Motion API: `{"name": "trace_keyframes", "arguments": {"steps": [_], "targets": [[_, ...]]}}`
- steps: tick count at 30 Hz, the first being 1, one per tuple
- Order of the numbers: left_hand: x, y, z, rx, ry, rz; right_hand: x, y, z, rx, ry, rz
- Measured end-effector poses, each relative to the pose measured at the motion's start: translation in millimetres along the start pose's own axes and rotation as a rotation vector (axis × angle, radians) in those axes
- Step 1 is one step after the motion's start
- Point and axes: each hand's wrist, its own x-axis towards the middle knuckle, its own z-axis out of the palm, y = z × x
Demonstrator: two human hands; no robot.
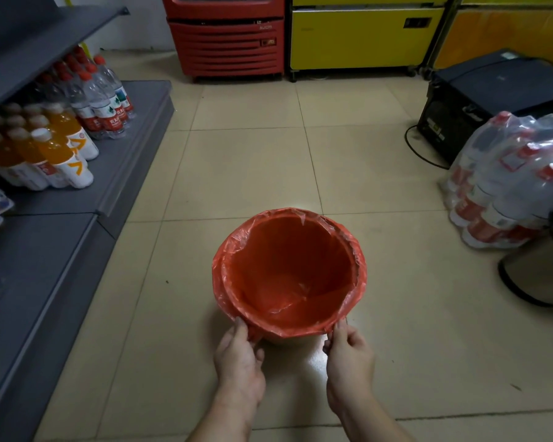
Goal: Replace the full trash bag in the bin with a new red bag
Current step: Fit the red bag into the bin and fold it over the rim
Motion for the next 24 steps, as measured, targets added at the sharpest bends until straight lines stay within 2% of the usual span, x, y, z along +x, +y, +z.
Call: {"name": "trace_keyframes", "arguments": {"steps": [4,8,9,11,13,15,18,21,24], "targets": [[3.5,-4.0,-4.7,0.067,0.057,0.015,0.6,9.4,-3.7,-0.067,0.015,0.005],[5.0,13.3,-7.1,0.024,0.177,0.002,13.7,-1.8,-15.5,0.015,0.052,0.024],[7.6,25.4,-6.5,-0.007,0.245,0.042,23.2,-12.0,-19.5,0.023,0.097,-0.011],[18.1,59.1,-4.3,0.014,0.341,0.282,50.3,-42.2,-26.1,-0.06,0.144,-0.19],[33.5,99.5,4.5,0.297,0.256,0.597,79.5,-82.6,-24.1,-0.223,0.058,-0.397],[51.0,131.8,21.9,0.602,0.048,0.712,104.9,-117.7,-10.5,-0.405,-0.081,-0.503],[73.6,152.4,43.7,0.781,-0.131,0.62,128.3,-140.0,10.7,-0.65,-0.202,-0.503],[91.1,146.8,48.9,0.778,-0.155,0.506,140.2,-137.5,17.2,-0.719,-0.207,-0.518],[94.5,139.5,46.8,0.774,-0.146,0.467,146.9,-134.0,20.2,-0.678,-0.211,-0.497]]}}
